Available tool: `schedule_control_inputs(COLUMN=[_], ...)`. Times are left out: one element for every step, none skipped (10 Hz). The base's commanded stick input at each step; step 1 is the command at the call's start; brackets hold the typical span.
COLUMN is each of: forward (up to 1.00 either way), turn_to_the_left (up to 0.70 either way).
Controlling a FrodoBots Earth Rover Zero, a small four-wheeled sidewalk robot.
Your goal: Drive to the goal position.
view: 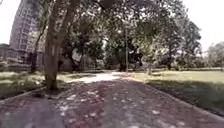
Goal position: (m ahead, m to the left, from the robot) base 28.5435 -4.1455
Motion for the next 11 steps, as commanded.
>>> schedule_control_inputs(forward=[0.70,0.70,0.70,0.70,0.70,0.70,0.70,0.70,0.70,0.70,0.70], turn_to_the_left=[0.00,0.00,0.00,0.00,0.00,0.00,0.00,0.00,0.00,0.00,0.00])
